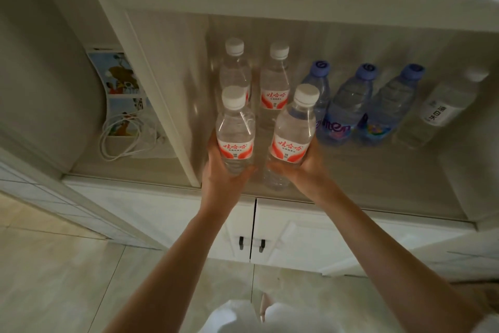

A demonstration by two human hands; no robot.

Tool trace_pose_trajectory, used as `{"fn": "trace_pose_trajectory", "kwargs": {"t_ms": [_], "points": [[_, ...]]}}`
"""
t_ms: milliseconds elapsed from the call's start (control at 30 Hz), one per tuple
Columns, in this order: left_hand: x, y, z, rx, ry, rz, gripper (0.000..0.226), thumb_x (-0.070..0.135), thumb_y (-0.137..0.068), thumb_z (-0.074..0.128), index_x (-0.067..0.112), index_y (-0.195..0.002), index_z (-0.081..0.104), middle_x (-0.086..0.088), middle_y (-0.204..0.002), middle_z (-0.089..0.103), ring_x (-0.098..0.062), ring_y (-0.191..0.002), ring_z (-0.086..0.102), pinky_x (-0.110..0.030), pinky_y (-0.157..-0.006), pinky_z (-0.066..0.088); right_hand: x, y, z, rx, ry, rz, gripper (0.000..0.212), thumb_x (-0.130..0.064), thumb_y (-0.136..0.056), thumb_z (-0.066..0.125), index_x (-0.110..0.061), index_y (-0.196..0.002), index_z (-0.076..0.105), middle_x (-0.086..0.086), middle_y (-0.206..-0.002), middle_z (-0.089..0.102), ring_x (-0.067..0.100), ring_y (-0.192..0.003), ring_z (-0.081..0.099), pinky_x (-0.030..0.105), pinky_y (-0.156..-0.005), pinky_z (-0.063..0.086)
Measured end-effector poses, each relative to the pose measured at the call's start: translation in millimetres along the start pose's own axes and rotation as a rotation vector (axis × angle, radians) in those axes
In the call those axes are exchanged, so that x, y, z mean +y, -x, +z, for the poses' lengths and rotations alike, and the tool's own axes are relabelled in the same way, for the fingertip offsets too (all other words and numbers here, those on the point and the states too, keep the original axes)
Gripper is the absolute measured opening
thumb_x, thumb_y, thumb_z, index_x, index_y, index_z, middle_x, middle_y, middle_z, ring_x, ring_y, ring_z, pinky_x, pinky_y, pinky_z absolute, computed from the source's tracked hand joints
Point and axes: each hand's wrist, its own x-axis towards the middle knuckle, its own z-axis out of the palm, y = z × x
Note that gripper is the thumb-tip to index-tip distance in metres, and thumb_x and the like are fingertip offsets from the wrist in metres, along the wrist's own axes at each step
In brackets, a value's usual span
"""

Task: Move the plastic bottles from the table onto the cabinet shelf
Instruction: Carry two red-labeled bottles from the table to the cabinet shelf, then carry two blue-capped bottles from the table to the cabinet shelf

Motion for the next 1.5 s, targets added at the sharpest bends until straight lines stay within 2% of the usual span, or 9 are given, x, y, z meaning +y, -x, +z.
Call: {"fn": "trace_pose_trajectory", "kwargs": {"t_ms": [133,533,700,833,900,1067,1200,1300,1500], "points": [[-4.2,13.2,4.0,0.054,-0.091,0.049,0.081,0.037,-0.074,0.082,0.016,-0.138,0.037,0.002,-0.129,0.060,-0.015,-0.117,0.059,-0.040,-0.094,0.055,4.3,8.3,0.8,-0.043,0.088,0.027,0.079,-0.014,-0.063,0.088,-0.015,-0.132,0.048,-0.006,-0.114,0.069,0.006,-0.105,0.066,0.025,-0.088,0.055],[-8.7,-2.1,12.7,0.101,-0.055,0.021,0.079,0.027,-0.079,0.080,0.019,-0.143,0.035,0.002,-0.131,0.061,-0.014,-0.117,0.060,-0.037,-0.096,0.054,-0.2,-1.5,14.7,0.085,0.306,-0.049,0.074,-0.033,-0.071,0.084,-0.017,-0.132,0.046,-0.007,-0.118,0.065,0.004,-0.101,0.062,-0.001,-0.075,0.043],[-8.5,-21.1,16.6,0.083,-0.097,0.028,0.081,0.032,-0.082,0.075,0.014,-0.147,0.031,-0.004,-0.138,0.056,-0.020,-0.123,0.056,-0.033,-0.098,0.050,-2.5,-22.7,23.1,0.117,0.320,-0.070,0.071,-0.029,-0.073,0.083,-0.014,-0.130,0.045,-0.002,-0.122,0.064,0.007,-0.105,0.061,0.001,-0.077,0.044],[-13.3,-29.9,19.0,0.049,-0.156,0.023,0.083,0.032,-0.086,0.071,0.016,-0.151,0.023,-0.003,-0.148,0.045,-0.017,-0.133,0.046,-0.019,-0.099,0.037,-1.4,-34.3,28.9,0.128,0.351,-0.099,0.074,-0.033,-0.074,0.082,-0.012,-0.132,0.043,0.003,-0.127,0.062,0.015,-0.114,0.060,0.022,-0.088,0.050],[-12.9,-31.9,20.0,0.047,-0.164,0.009,0.085,0.032,-0.087,0.070,0.016,-0.153,0.018,-0.003,-0.153,0.038,-0.016,-0.137,0.041,-0.014,-0.100,0.030,-2.2,-37.2,31.3,0.142,0.389,-0.098,0.073,-0.034,-0.074,0.081,-0.010,-0.132,0.044,0.004,-0.128,0.061,0.011,-0.111,0.058,0.014,-0.080,0.044],[-14.7,-34.3,20.7,0.047,-0.157,0.025,0.084,0.037,-0.087,0.068,0.017,-0.152,0.019,-0.003,-0.154,0.036,-0.017,-0.140,0.038,-0.027,-0.112,0.034,0.6,-37.8,35.3,0.161,0.420,-0.096,0.071,-0.036,-0.074,0.081,-0.007,-0.131,0.049,0.006,-0.125,0.064,0.022,-0.114,0.062,0.023,-0.087,0.046],[-15.5,-31.9,20.3,0.061,-0.230,0.041,0.083,0.037,-0.090,0.066,0.013,-0.153,0.017,-0.004,-0.156,0.032,-0.015,-0.141,0.036,-0.011,-0.104,0.024,7.1,-34.5,34.9,0.175,0.456,-0.090,0.080,-0.053,-0.070,0.076,-0.013,-0.133,0.049,0.005,-0.127,0.063,0.023,-0.117,0.060,0.036,-0.096,0.051],[-16.3,-33.6,19.6,0.030,-0.258,0.011,0.082,0.039,-0.091,0.063,0.017,-0.153,0.015,-0.001,-0.157,0.030,-0.014,-0.141,0.034,-0.009,-0.100,0.022,6.8,-33.1,34.3,0.146,0.474,-0.081,0.072,-0.042,-0.075,0.078,-0.012,-0.133,0.049,0.006,-0.129,0.063,0.025,-0.119,0.059,0.034,-0.098,0.049],[-20.4,-30.0,15.3,0.031,-0.294,-0.024,0.070,0.042,-0.088,0.064,0.019,-0.146,0.033,-0.001,-0.141,0.052,-0.019,-0.128,0.053,-0.032,-0.105,0.045,6.7,-17.3,38.4,0.146,0.522,-0.001,0.056,-0.031,-0.084,0.071,-0.010,-0.132,0.051,0.008,-0.128,0.063,0.027,-0.118,0.058,0.029,-0.093,0.043]]}}
